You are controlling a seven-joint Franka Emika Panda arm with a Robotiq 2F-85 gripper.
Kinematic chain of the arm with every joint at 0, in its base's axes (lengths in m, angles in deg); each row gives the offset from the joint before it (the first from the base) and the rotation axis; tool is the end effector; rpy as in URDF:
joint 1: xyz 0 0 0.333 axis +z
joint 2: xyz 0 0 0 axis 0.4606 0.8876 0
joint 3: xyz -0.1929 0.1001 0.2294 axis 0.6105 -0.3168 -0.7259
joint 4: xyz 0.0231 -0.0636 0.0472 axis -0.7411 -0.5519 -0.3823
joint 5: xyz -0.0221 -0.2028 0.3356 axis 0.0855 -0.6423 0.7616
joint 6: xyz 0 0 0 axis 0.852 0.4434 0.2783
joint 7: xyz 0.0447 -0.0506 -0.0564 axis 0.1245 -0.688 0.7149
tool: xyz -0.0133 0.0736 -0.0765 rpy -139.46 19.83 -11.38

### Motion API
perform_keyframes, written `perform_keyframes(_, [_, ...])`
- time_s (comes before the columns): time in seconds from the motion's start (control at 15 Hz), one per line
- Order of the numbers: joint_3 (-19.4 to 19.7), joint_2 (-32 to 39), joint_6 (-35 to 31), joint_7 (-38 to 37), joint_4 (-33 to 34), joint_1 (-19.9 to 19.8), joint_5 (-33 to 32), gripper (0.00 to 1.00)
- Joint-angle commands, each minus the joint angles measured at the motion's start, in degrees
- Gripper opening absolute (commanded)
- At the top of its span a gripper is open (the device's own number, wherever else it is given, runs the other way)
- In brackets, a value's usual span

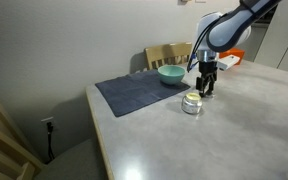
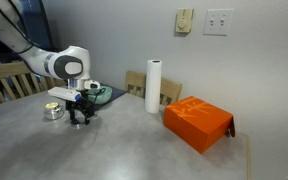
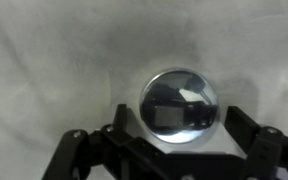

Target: Remove the lid from the silver tin

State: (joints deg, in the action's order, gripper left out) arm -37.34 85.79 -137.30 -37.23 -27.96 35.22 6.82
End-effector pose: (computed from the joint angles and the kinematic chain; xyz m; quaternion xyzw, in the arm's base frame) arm 0.6271 0.1227 0.1341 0.9890 0.1200 -0.0861 0.0095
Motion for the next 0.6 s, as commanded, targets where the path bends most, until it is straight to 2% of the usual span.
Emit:
perform_keyframes(0.0, [-1.5, -2.4, -1.6, 0.1, -2.3, -0.2, 1.2, 1.00])
perform_keyframes(0.53, [-3.3, -9.8, -10.4, -1.5, -10.0, 2.0, 0.6, 1.00])
